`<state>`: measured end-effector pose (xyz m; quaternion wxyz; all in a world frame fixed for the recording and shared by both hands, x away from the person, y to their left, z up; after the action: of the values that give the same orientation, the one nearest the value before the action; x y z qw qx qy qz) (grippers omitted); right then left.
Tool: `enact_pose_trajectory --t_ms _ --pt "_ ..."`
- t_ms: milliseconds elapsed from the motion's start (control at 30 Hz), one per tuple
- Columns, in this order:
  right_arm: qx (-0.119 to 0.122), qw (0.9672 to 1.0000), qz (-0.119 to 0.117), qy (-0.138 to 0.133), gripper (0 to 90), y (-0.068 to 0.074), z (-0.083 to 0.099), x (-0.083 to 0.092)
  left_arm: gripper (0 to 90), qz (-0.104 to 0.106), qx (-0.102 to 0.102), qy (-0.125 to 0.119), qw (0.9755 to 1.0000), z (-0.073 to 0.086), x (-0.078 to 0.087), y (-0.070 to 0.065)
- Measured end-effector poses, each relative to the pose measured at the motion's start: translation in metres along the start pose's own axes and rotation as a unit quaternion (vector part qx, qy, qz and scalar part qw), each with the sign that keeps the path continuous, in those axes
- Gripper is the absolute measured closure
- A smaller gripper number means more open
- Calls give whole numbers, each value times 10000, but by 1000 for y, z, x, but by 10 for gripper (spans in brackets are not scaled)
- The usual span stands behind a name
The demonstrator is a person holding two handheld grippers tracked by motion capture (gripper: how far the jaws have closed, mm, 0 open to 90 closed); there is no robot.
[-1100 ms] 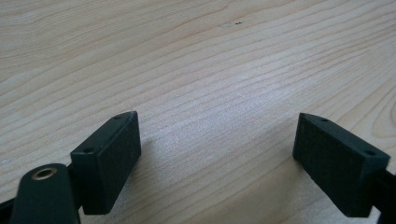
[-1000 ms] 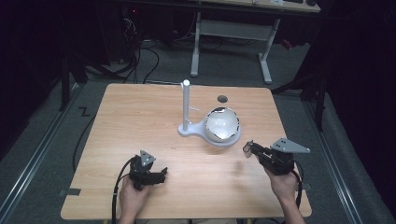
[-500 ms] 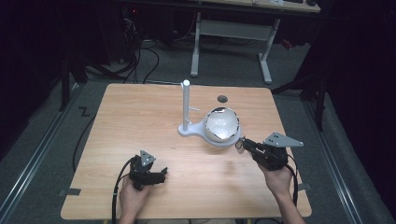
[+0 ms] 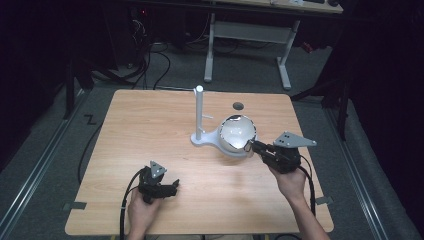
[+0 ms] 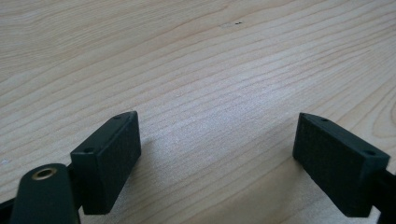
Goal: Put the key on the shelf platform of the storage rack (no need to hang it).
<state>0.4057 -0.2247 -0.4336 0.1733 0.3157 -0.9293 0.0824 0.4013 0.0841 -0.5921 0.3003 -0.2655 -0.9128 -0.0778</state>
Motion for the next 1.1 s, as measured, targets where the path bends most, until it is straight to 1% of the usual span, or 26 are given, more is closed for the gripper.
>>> enact_pose_trajectory --t_ms 133,200,467,633,767,867,933,1033,1100 --pt "-34 10000 -17 8 823 -2 -5 -5 155 0 -2 2 10000 0 0 0" --pt "6 10000 -29 -27 823 -4 -11 -8 155 -1 -1 2 10000 0 0 0" --pt "-22 10000 -4 -94 822 -8 -20 -15 155 1 -5 1 10000 0 0 0" --pt "-92 9999 -5 -92 822 -11 -21 -18 155 1 -8 3 10000 0 0 0" --pt "-206 9998 41 -17 822 -16 -19 -20 155 0 -10 3 10000 0 0 0" --pt "-182 9998 63 37 823 -18 -16 -21 155 2 -5 1 10000 0 0 0" --pt "-199 9998 80 35 822 -19 -16 -21 156 -2 -8 -3 10000 0 0 0" --pt "-225 9997 80 -45 822 -19 -19 -21 155 5 -11 0 10000 0 0 0" --pt "-251 9996 84 -30 822 -20 -19 -21 155 6 -9 -1 10000 0 0 0"
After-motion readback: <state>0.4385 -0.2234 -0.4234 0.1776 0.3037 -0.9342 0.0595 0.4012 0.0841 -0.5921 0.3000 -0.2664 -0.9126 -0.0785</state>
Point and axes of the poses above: each handheld gripper's, and its own axes: x roughly backward along the jaws, z roughly out of its underside, y roughly to its left, the point moved 8 cm from there along -x, roughly forward along the jaws, and after that the axes turned 7 degrees about -y, right-handed, at the moved point
